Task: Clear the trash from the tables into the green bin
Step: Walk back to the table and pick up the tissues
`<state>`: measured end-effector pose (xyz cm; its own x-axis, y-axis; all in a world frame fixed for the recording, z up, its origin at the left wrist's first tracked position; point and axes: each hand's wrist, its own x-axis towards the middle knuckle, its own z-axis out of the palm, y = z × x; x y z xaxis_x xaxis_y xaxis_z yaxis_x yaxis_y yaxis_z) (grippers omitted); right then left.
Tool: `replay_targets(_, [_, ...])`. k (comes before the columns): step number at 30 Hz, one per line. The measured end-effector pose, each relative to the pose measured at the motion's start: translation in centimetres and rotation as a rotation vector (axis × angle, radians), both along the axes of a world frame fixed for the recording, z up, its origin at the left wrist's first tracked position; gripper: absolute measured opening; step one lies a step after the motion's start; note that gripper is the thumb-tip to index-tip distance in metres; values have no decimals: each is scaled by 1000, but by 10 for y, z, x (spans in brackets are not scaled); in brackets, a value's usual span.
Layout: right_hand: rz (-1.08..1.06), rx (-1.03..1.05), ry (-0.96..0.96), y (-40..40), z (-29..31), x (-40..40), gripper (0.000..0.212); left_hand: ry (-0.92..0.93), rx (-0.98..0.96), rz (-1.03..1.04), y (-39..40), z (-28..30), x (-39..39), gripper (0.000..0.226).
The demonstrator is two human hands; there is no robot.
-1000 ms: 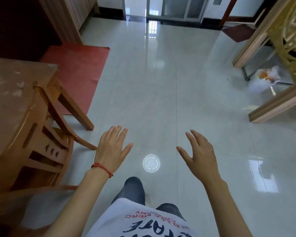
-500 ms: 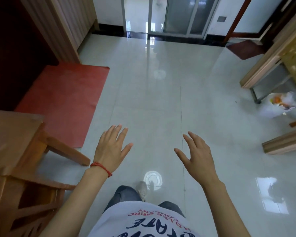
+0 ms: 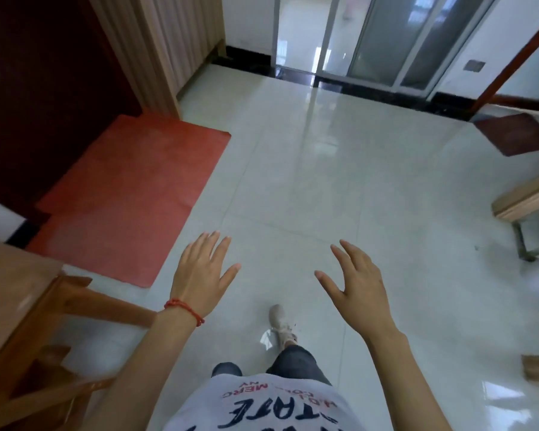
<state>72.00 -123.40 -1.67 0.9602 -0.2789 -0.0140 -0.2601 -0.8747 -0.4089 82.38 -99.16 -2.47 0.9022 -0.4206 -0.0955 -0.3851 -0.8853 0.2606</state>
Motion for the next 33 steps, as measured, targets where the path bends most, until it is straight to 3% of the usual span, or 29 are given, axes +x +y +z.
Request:
replay_targets(13, [549, -46, 14, -34, 15, 231, 68, 11, -6, 484, -21, 9, 102, 74])
replay_targets(24, [949, -52, 17, 66, 0, 357, 65, -48, 1, 859, 56, 10, 138, 70])
replay_targets(28, [1013, -54, 6, 113, -2, 405, 64, -60, -26, 922, 93, 1, 177, 63])
replay_targets(33, [1067, -80, 10, 180, 2, 471, 62, -39, -43, 957, 149, 0, 234, 74])
